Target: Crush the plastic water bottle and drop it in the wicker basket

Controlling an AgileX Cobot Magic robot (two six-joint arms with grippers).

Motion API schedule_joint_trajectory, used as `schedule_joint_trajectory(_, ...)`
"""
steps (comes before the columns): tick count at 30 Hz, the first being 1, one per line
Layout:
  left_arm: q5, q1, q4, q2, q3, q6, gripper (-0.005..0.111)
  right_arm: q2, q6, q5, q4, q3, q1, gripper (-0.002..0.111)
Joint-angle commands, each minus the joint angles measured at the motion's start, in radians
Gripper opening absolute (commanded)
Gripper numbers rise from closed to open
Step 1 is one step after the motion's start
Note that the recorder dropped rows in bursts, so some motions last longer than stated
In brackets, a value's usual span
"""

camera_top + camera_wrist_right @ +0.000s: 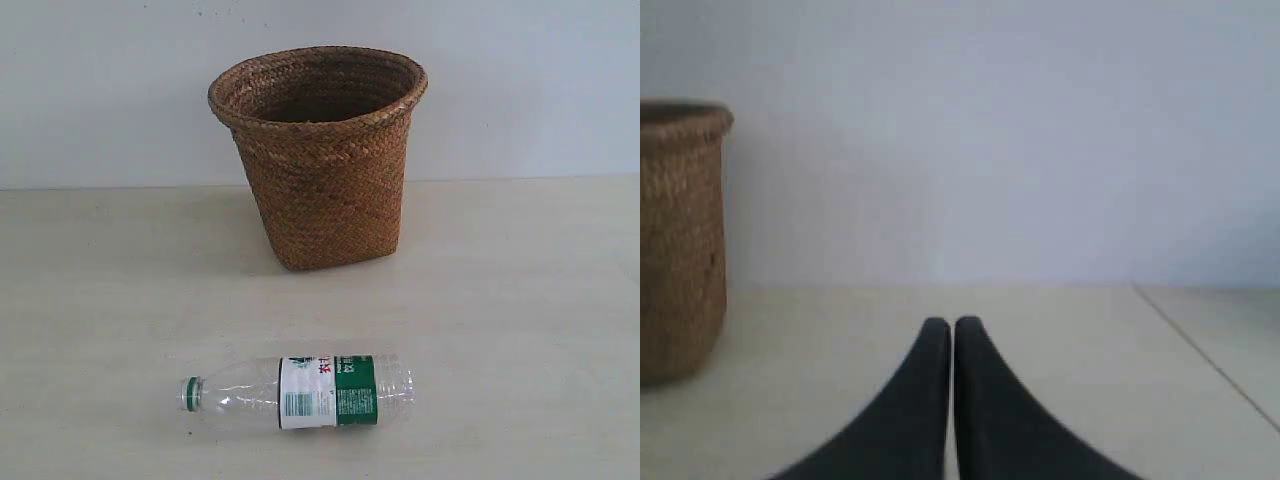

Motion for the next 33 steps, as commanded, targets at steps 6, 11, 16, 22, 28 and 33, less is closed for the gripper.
schedule_joint_trajectory(6, -0.197, 0.004, -0.010, -0.003, 0.003, -0.199, 0.004, -0.004, 0.244, -0.356, 0.012, -0.001, -0.002, 0.000)
schedule_joint_trajectory(11, -0.347, 0.004, -0.010, -0.003, 0.003, -0.255, 0.004, 0.025, 0.248, -0.267, 0.005, -0.089, -0.002, 0.000)
schedule_joint_trajectory(16, -0.347, 0.004, -0.010, 0.104, -0.114, -0.263, 0.004, 0.156, 0.209, -0.201, 0.003, -0.243, -0.002, 0.000)
schedule_joint_trajectory(22, -0.338, 0.004, -0.010, 0.350, -0.317, -0.263, 0.004, 0.369, 0.191, -0.079, -0.026, -0.442, -0.002, 0.000)
schedule_joint_trajectory(28, -0.276, 0.004, -0.010, 0.610, -0.522, -0.263, 0.004, 0.570, 0.134, 0.039, -0.034, -0.601, -0.002, 0.000)
schedule_joint_trajectory(33, -0.137, 0.004, 0.060, 0.793, -0.688, -0.238, 0.004, 0.706, 0.090, 0.140, -0.034, -0.703, -0.002, 0.000)
